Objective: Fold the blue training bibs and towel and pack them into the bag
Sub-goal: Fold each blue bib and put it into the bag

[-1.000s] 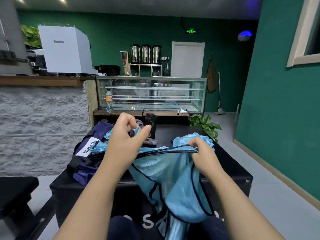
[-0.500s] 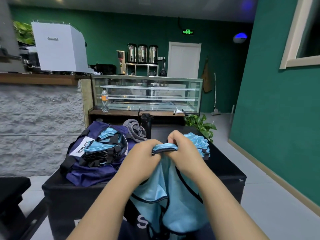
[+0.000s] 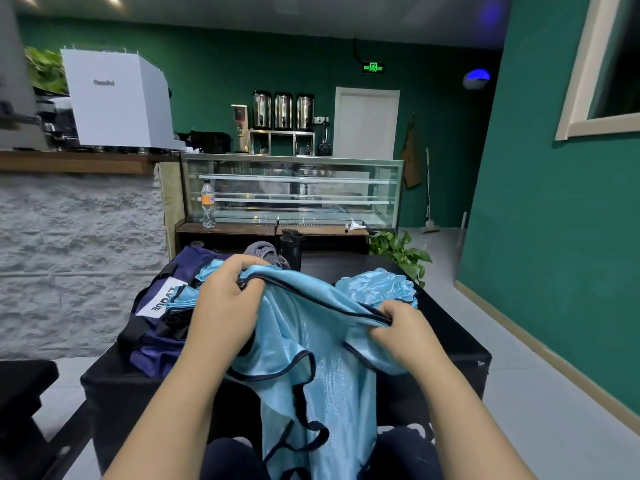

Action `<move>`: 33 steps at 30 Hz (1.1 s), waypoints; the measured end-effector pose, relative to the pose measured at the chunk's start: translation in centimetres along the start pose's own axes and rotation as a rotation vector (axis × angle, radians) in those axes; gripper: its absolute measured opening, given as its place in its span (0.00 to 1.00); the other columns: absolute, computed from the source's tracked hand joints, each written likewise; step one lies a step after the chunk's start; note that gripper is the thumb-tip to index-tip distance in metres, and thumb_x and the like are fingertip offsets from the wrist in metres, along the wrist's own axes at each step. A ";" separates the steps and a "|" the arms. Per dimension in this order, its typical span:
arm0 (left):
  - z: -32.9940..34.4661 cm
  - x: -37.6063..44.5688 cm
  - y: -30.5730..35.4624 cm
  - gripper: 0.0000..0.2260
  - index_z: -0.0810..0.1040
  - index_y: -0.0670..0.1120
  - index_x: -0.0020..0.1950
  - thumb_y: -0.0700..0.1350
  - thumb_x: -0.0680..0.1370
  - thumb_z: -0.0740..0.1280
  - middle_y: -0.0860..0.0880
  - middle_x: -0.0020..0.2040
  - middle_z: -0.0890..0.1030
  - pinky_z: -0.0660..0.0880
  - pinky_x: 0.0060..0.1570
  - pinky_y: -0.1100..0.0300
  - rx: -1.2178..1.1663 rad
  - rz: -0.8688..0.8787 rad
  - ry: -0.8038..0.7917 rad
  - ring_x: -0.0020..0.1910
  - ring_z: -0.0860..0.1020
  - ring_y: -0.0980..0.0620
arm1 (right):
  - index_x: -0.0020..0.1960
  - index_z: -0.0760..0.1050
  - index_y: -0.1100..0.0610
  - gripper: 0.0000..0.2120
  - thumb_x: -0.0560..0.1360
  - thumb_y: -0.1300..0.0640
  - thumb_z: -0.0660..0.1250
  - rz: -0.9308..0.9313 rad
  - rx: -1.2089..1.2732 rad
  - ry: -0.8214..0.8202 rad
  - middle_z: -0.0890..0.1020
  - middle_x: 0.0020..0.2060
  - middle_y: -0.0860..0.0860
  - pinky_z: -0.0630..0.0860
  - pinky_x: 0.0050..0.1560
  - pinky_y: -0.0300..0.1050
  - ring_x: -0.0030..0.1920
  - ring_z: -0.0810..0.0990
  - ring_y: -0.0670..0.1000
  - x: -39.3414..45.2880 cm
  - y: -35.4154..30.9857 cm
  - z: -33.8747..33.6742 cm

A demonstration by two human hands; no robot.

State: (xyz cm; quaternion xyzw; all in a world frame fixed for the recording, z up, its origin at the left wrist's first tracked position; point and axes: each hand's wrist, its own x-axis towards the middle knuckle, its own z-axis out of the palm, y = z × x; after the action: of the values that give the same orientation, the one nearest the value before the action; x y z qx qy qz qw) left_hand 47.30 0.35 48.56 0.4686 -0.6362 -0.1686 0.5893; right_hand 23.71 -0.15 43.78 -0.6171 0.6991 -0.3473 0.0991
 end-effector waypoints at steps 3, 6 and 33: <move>-0.3 0.0 -0.4 0.11 0.79 0.50 0.46 0.34 0.75 0.63 0.57 0.42 0.80 0.68 0.36 0.73 0.005 -0.007 0.037 0.38 0.75 0.66 | 0.36 0.71 0.53 0.08 0.71 0.55 0.67 0.099 0.060 0.059 0.77 0.32 0.48 0.69 0.34 0.44 0.35 0.75 0.49 -0.2 1.0 -0.2; 0.0 0.0 -0.9 0.11 0.78 0.52 0.44 0.35 0.75 0.64 0.56 0.38 0.80 0.68 0.32 0.70 0.069 -0.072 -0.006 0.32 0.74 0.61 | 0.38 0.73 0.57 0.05 0.71 0.58 0.68 0.093 0.200 0.078 0.77 0.31 0.49 0.67 0.32 0.42 0.32 0.72 0.48 -0.4 0.4 -0.5; 1.7 -1.6 2.2 0.10 0.76 0.52 0.35 0.49 0.77 0.67 0.52 0.29 0.73 0.63 0.29 0.58 -0.428 -0.141 -0.121 0.23 0.65 0.55 | 0.44 0.80 0.56 0.12 0.76 0.48 0.67 -0.058 0.576 -0.024 0.79 0.34 0.46 0.75 0.41 0.41 0.33 0.76 0.42 -2.7 -5.8 -3.9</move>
State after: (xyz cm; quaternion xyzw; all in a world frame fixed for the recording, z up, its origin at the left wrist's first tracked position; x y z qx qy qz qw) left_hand 44.68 2.15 48.94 0.3653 -0.5857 -0.3682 0.6229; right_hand 26.73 3.81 49.41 -0.5874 0.5525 -0.5268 0.2687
